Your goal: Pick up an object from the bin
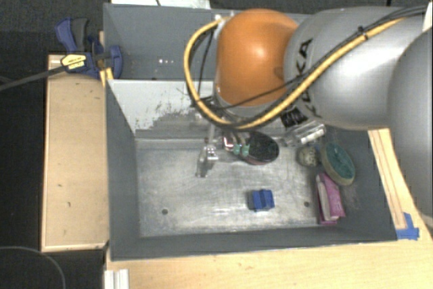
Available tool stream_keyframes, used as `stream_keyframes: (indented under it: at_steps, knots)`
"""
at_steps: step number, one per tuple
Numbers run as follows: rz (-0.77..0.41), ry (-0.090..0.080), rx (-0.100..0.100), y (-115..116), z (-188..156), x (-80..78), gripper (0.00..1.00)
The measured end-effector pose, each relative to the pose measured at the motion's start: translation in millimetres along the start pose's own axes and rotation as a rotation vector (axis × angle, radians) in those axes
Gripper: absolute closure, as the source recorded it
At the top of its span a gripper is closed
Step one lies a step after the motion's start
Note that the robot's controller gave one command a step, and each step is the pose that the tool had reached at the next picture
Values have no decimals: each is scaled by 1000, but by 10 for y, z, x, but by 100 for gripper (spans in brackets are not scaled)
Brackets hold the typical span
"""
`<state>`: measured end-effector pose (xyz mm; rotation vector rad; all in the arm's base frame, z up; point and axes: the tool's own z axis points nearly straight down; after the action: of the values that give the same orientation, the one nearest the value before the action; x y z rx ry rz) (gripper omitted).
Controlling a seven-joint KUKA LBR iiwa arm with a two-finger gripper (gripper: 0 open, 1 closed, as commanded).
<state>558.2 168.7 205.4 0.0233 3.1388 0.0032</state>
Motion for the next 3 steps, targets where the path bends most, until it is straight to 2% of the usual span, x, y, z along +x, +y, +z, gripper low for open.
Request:
stream_keyframes:
  at_steps: [1,2,3]
  knots:
    - [-150,4,4,-622,534,-255,0]
    - [-125,3,4,-1434,907,-256,0]
    - [-14,-7,-2,-1903,1321,-237,0]
